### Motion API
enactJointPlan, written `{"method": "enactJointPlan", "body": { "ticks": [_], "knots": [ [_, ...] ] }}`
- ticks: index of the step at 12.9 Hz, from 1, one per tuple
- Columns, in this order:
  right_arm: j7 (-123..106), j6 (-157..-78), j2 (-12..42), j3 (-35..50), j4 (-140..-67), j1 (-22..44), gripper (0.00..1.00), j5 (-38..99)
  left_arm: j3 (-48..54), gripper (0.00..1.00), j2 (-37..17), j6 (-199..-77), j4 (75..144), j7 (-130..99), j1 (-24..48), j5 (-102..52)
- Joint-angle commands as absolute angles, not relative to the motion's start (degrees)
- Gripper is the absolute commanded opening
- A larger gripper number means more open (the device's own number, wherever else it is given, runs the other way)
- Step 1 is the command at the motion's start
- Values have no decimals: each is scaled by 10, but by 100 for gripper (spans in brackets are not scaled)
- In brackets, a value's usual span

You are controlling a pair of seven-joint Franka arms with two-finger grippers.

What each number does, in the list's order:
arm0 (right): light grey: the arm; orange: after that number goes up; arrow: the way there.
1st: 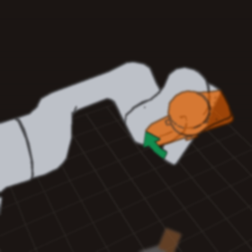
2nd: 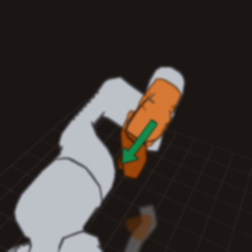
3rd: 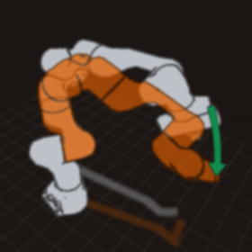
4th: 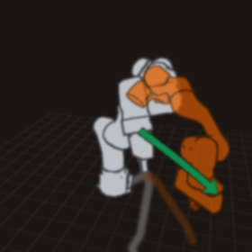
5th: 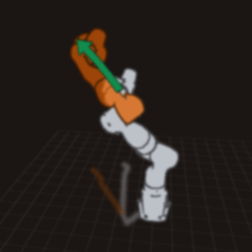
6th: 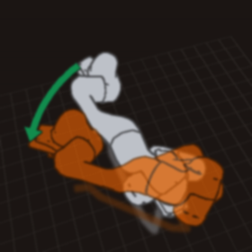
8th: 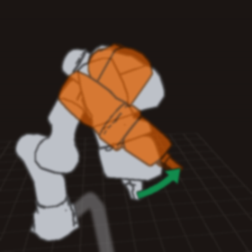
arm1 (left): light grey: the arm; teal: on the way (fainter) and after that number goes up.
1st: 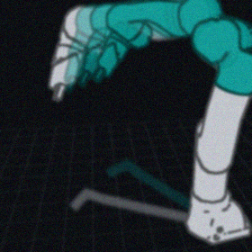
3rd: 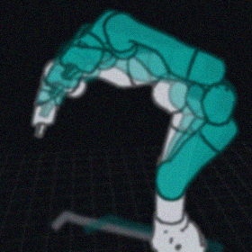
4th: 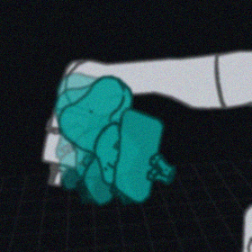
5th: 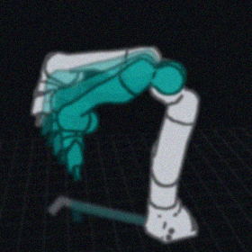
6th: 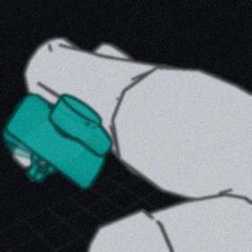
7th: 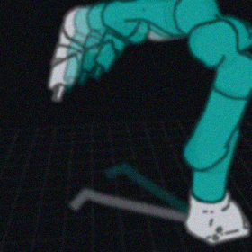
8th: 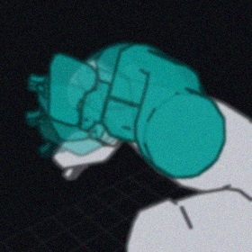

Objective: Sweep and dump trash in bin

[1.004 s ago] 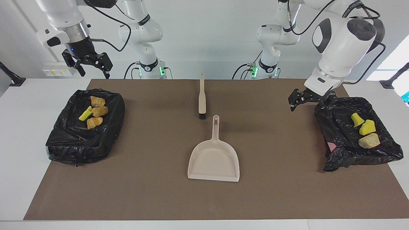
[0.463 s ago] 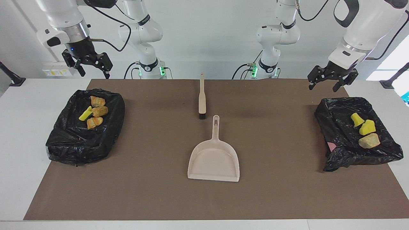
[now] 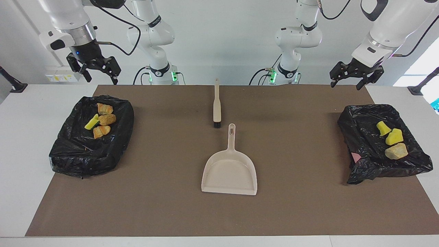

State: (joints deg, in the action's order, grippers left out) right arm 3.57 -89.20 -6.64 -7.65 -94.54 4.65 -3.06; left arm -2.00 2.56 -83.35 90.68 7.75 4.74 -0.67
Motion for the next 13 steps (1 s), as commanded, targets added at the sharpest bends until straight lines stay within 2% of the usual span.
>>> {"method": "enactJointPlan", "body": {
  "ticks": [1,13],
  "knots": [
    [25,-885,-70,-75,-944,42,100,-18,-20,100,14,-824,882,91,44,-4],
    [26,-885,-70,-75,-944,42,100,-18,-24,100,14,-822,882,95,43,-9]
  ]
}}
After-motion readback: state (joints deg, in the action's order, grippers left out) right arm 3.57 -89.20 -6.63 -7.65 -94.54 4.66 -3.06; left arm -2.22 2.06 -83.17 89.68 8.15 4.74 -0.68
